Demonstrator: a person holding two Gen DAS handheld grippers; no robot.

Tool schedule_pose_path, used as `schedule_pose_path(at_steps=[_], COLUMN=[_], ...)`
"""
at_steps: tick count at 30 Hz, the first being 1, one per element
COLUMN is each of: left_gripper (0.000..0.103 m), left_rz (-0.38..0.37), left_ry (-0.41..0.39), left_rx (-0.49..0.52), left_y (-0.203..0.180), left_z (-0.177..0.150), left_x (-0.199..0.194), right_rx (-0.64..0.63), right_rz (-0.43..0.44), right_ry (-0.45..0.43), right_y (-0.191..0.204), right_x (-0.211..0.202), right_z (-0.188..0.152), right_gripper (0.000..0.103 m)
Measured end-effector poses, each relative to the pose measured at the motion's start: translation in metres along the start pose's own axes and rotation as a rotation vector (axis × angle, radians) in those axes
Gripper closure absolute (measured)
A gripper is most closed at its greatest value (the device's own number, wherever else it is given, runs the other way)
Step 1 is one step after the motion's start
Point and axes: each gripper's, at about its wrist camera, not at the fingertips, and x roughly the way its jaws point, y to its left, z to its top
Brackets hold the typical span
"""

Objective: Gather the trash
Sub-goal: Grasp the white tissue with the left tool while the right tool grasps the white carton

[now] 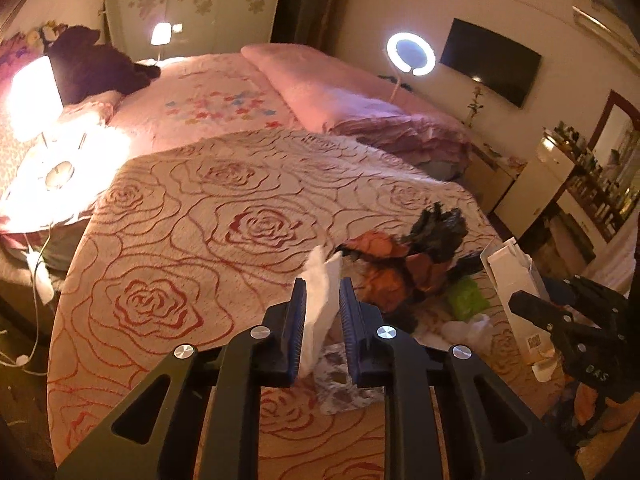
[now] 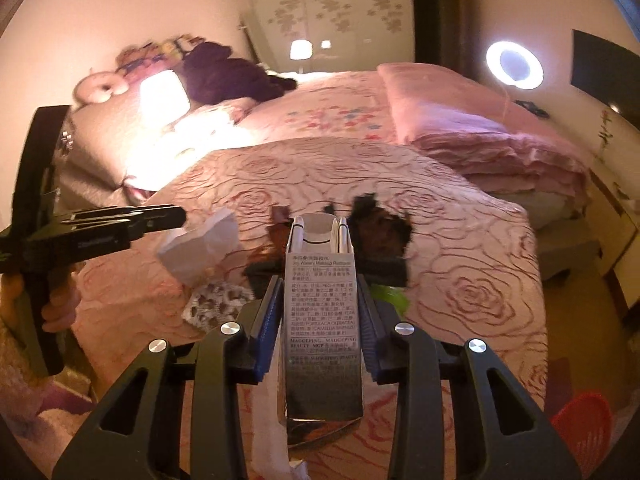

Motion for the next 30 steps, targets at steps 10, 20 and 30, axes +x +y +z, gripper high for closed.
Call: schedule_pose_path(at_steps=[10, 20, 30], left_gripper=[0.086, 0.028, 0.063], left_rz=[-0.013, 0.091, 0.101], left_ry=[-0.023, 0.038, 0.144], left_rx=[0.036, 0.011, -0.029], left_y=[-0.015, 0.009, 0.024], left_z=[0.004, -0.009, -0.021], left_x=[-0.008, 0.012, 0.052], right_rx=[0.083, 0.093, 0.107], right_rz=[-0.055, -0.037, -0.044], right_ry=[-0.014, -0.004, 0.008], right_y=[-0.024, -0.026, -0.028], right_x=[-0.016, -0.011, -0.009], right_z=[-0.017, -0.022, -0.026], right_gripper=[0.069, 0.069, 0.069])
